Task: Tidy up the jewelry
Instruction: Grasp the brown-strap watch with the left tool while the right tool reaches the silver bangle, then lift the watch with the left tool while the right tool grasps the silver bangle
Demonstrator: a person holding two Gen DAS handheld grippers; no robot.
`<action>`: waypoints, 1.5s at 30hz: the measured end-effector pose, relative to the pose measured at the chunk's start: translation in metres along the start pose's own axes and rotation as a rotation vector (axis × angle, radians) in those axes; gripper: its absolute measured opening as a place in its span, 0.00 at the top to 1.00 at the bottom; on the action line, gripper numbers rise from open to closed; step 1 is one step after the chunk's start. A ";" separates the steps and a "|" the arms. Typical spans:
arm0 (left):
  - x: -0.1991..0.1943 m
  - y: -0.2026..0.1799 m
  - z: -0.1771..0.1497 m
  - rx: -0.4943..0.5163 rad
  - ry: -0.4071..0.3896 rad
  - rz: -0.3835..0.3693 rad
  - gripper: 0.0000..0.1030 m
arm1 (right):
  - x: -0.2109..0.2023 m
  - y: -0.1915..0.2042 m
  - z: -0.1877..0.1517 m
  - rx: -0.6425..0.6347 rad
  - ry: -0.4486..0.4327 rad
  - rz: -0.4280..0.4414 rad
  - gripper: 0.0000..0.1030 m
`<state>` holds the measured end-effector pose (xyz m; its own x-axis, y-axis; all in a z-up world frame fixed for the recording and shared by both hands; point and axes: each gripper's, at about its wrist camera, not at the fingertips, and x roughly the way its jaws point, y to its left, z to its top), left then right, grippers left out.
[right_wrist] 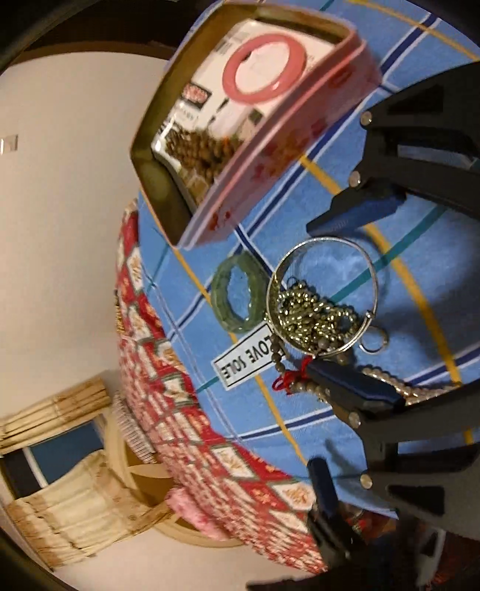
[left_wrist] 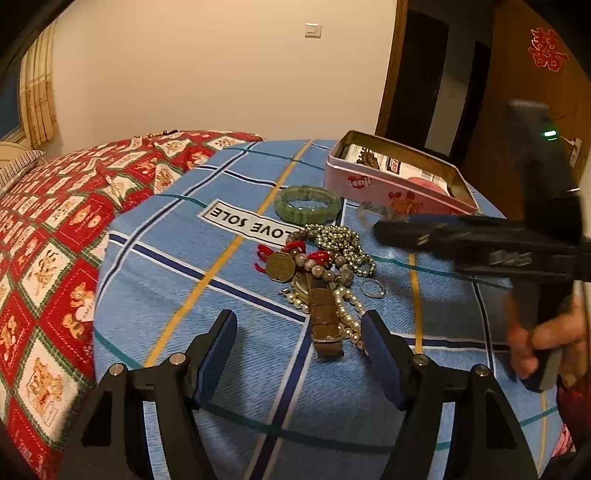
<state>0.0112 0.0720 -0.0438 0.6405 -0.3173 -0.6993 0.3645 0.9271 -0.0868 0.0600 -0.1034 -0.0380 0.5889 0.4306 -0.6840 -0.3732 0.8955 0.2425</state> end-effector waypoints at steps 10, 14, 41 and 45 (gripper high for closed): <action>0.018 -0.006 0.001 0.034 0.090 0.000 0.72 | -0.021 -0.014 0.001 0.087 -0.095 -0.019 0.30; 0.014 -0.006 0.000 0.024 0.071 -0.009 0.83 | -0.024 -0.015 -0.001 0.088 -0.102 -0.024 0.30; 0.013 0.011 0.035 -0.084 0.014 0.049 0.58 | -0.034 -0.033 0.001 0.162 -0.155 -0.039 0.30; 0.032 0.013 0.022 -0.105 0.116 0.075 0.48 | -0.035 -0.033 0.001 0.168 -0.163 -0.035 0.30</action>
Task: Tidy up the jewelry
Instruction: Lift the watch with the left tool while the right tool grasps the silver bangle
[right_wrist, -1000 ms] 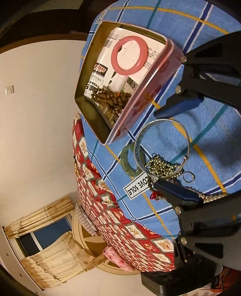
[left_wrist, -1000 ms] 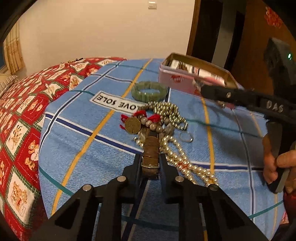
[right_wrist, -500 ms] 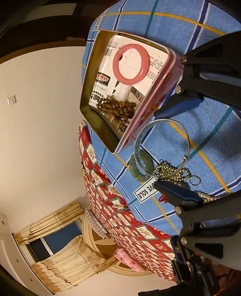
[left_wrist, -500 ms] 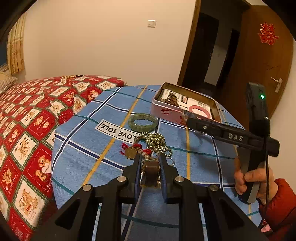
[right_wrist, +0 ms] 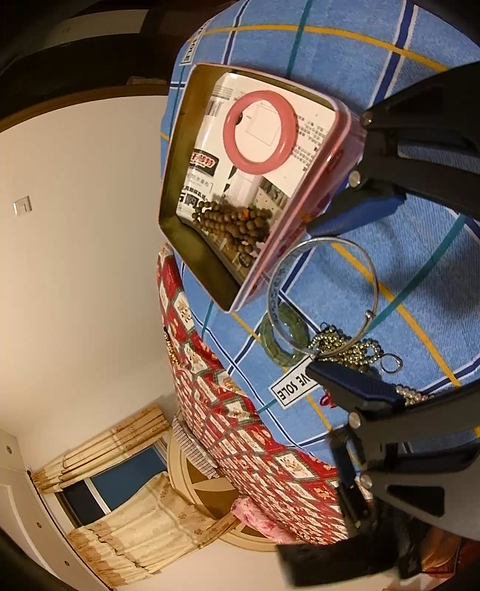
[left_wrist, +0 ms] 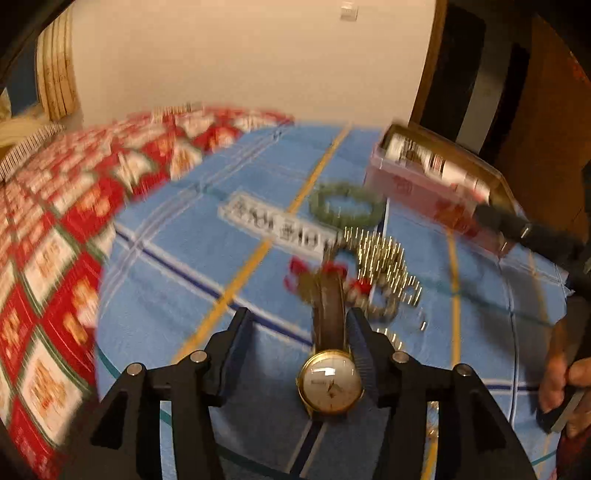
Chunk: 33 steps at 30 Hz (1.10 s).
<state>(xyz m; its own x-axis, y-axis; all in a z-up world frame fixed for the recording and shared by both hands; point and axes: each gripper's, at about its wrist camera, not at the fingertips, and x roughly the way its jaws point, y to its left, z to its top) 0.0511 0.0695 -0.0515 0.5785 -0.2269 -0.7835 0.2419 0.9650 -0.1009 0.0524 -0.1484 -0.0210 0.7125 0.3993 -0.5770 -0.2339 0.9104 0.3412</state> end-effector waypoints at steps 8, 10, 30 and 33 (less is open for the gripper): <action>-0.022 -0.006 -0.014 0.006 -0.025 -0.017 0.48 | -0.002 -0.001 0.000 0.006 -0.004 0.001 0.30; -0.031 -0.010 -0.018 0.029 -0.044 -0.007 0.48 | -0.003 -0.002 0.000 0.012 -0.007 0.002 0.30; -0.024 -0.017 -0.030 0.066 -0.061 0.020 0.64 | -0.016 -0.009 0.004 0.041 -0.062 -0.009 0.30; -0.036 -0.016 -0.026 0.052 -0.121 -0.003 0.64 | -0.020 -0.010 0.006 0.051 -0.085 -0.007 0.30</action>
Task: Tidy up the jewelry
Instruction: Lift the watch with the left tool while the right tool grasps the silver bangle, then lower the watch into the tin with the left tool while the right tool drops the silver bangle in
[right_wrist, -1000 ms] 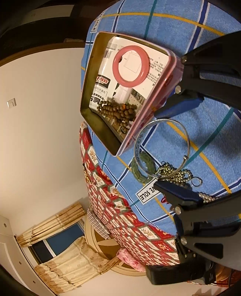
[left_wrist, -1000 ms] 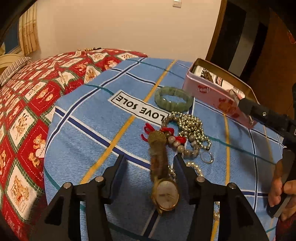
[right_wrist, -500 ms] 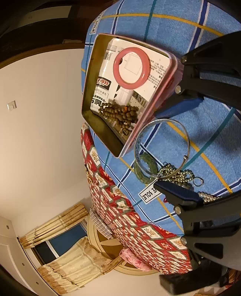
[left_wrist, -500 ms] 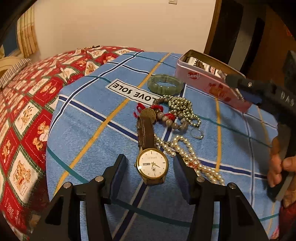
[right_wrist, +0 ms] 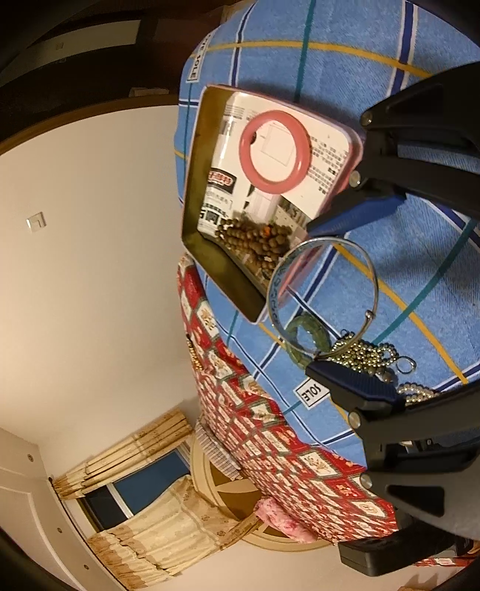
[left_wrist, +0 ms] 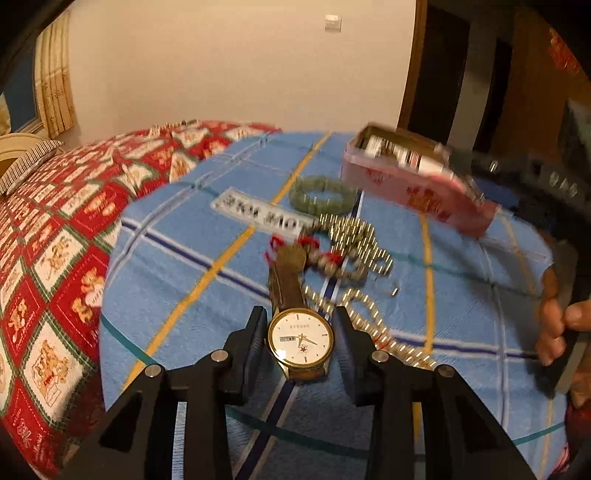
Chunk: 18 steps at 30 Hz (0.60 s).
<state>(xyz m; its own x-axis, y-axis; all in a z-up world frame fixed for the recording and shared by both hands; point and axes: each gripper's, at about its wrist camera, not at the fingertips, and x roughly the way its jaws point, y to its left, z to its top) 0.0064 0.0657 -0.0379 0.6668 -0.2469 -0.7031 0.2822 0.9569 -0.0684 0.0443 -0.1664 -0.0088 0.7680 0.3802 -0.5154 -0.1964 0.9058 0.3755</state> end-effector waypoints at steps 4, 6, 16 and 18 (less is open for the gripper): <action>-0.021 -0.009 0.015 0.025 -0.113 -0.022 0.64 | -0.010 -0.001 0.003 0.003 -0.058 -0.020 0.30; -0.027 -0.015 0.023 0.048 -0.148 -0.030 0.64 | -0.015 -0.001 0.005 0.001 -0.085 -0.034 0.30; -0.030 -0.031 0.049 0.083 -0.225 -0.077 0.64 | -0.016 -0.013 0.009 0.046 -0.107 -0.068 0.30; -0.030 -0.036 0.058 0.084 -0.239 -0.095 0.64 | -0.020 -0.012 0.010 0.029 -0.126 -0.089 0.30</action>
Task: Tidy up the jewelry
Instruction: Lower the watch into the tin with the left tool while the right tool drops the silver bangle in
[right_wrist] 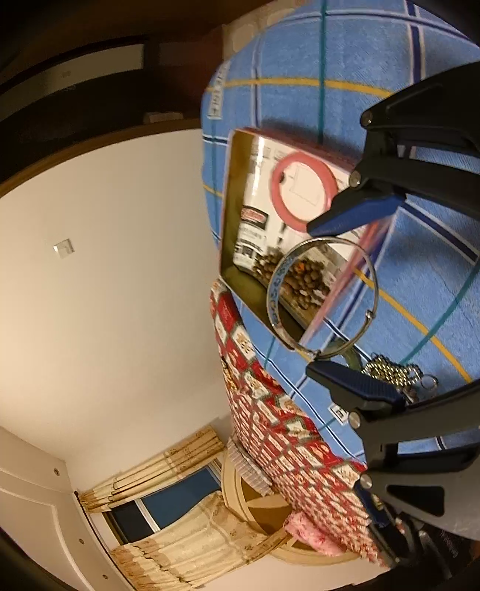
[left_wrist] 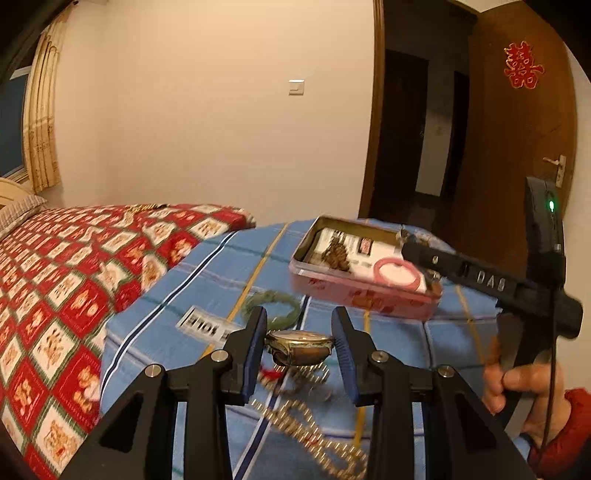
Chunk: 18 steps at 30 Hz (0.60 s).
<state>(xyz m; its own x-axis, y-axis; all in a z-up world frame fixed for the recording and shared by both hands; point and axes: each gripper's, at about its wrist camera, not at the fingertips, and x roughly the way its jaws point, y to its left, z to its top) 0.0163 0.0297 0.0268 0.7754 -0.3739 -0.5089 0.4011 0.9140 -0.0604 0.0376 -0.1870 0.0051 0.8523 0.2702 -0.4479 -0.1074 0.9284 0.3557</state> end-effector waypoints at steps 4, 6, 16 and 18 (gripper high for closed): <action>0.011 -0.018 0.025 0.031 -0.051 -0.054 0.64 | -0.007 -0.010 0.008 -0.002 -0.043 -0.051 0.30; 0.020 -0.028 0.040 0.054 -0.079 -0.075 0.64 | -0.008 -0.018 0.013 -0.002 -0.055 -0.089 0.30; 0.108 -0.060 0.096 0.088 -0.173 -0.255 0.64 | 0.017 -0.062 0.041 -0.050 -0.030 -0.247 0.30; 0.139 -0.060 0.093 0.087 -0.134 -0.298 0.64 | 0.022 -0.068 0.042 -0.047 -0.017 -0.258 0.30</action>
<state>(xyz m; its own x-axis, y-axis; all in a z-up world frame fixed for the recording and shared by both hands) 0.1455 -0.0914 0.0396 0.6724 -0.6456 -0.3621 0.6556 0.7465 -0.1136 0.0848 -0.2546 0.0056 0.8631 0.0190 -0.5047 0.0913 0.9770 0.1929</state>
